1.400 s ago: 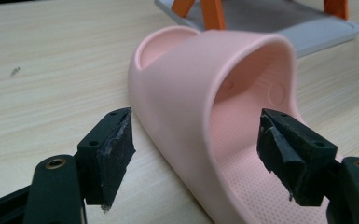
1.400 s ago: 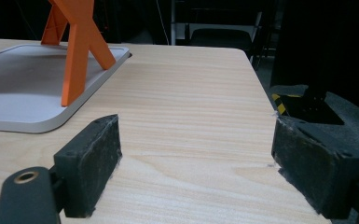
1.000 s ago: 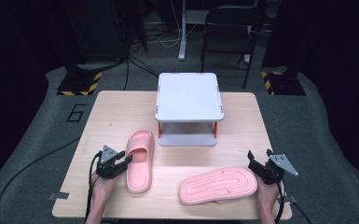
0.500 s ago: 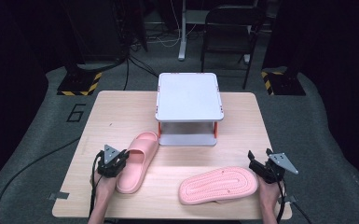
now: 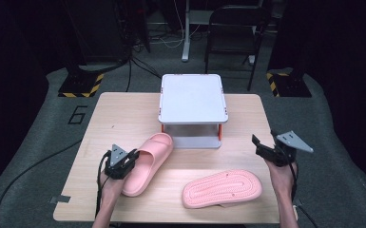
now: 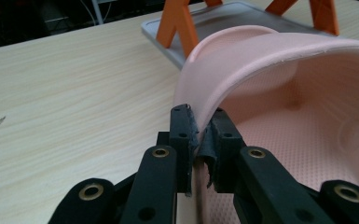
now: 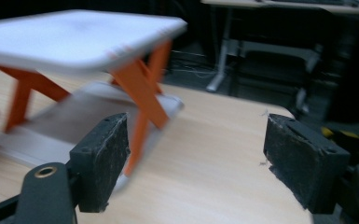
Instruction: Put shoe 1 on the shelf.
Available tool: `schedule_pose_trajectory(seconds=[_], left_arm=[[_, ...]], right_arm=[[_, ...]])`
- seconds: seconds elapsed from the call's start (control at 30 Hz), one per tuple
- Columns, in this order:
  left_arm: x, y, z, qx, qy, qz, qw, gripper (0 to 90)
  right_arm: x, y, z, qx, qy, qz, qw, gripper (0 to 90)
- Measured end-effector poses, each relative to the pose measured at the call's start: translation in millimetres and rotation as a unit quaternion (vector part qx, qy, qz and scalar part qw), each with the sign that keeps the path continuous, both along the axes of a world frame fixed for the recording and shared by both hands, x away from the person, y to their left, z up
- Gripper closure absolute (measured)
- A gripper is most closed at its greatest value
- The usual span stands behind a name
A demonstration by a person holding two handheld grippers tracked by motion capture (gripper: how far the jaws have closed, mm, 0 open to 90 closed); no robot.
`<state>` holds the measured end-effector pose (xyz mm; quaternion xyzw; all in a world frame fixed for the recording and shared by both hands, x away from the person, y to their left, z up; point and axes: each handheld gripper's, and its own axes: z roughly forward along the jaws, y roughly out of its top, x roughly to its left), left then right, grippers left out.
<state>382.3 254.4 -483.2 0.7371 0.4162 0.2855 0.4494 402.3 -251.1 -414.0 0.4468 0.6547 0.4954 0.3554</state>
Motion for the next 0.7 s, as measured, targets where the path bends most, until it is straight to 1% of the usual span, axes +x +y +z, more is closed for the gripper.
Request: schedule_pose_trajectory(seconds=[0.03, 0.07, 0.1, 0.17, 0.27, 0.3, 0.33, 0.37, 0.4, 0.47, 0.5, 0.53, 0.57, 0.67, 0.7], left_arm=[[1.0, -2.5, 1.1, -0.002, -0.001, -0.001, 1.0, 82.0], [2.3, -5.5, 1.5, -0.008, -0.001, -0.001, 1.0, 82.0], [3.9, -7.8, 1.9, -0.008, 0.0, -0.001, 1.0, 82.1], [6.6, -13.5, 1.9, -0.013, 0.003, -0.001, 0.9999, 82.0], [12.3, -22.2, 0.1, -0.012, 0.006, -0.003, 0.9999, 82.0], [12.3, -22.2, 0.1, -0.012, 0.006, -0.003, 0.9999, 82.0], [16.9, -28.9, -1.7, -0.011, 0.011, -0.005, 0.9999, 82.0], [16.9, -28.9, -1.7, -0.011, 0.011, -0.005, 0.9999, 81.9], [21.9, -36.0, -3.0, -0.016, 0.015, -0.005, 0.9997, 81.9], [28.2, -43.4, -4.3, -0.018, 0.014, -0.006, 0.9997, 82.0], [28.2, -43.4, -4.3, -0.018, 0.014, -0.006, 0.9997, 82.0], [32.0, -47.5, -4.3, -0.013, 0.015, -0.007, 0.9998, 81.9], [37.6, -53.4, -5.3, -0.012, 0.009, -0.002, 0.9999, 81.9], [48.2, -60.2, -6.5, -0.012, 0.009, 0.005, 0.9999, 81.8], [51.5, -62.2, -6.9, -0.014, 0.007, 0.01, 0.9998, 81.7]], right_arm=[[4.9, 7.5, 8.6, -0.001, -0.001, 0.015, 0.9999, 22.5], [10.1, 14.9, 15.8, 0.003, 0.0, 0.034, 0.9994, 22.9], [16.0, 22.4, 22.3, 0.009, 0.002, 0.048, 0.9988, 22.9], [29.2, 36.9, 32.4, 0.017, 0.003, 0.075, 0.997, 22.9], [48.6, 57.6, 42.1, 0.014, 0.005, 0.099, 0.995, 22.8], [48.6, 57.6, 42.1, 0.014, 0.005, 0.099, 0.995, 22.8], [63.0, 72.2, 44.8, 0.004, 0.018, 0.111, 0.9936, 22.8], [63.0, 72.2, 44.8, 0.004, 0.018, 0.111, 0.9936, 22.8], [73.7, 84.5, 44.5, 0.003, 0.031, 0.12, 0.9923, 22.8], [81.4, 92.7, 42.7, 0.002, 0.041, 0.13, 0.9907, 22.9], [81.4, 92.7, 42.7, 0.002, 0.041, 0.13, 0.9907, 22.9], [88.3, 99.3, 39.4, -0.009, 0.045, 0.13, 0.9905, 23.4], [90.4, 100.8, 37.7, -0.006, 0.046, 0.132, 0.9902, 23.4], [97.2, 105.2, 30.9, -0.004, 0.058, 0.131, 0.9896, 23.4], [98.2, 105.7, 29.7, -0.008, 0.063, 0.131, 0.9894, 23.4]])
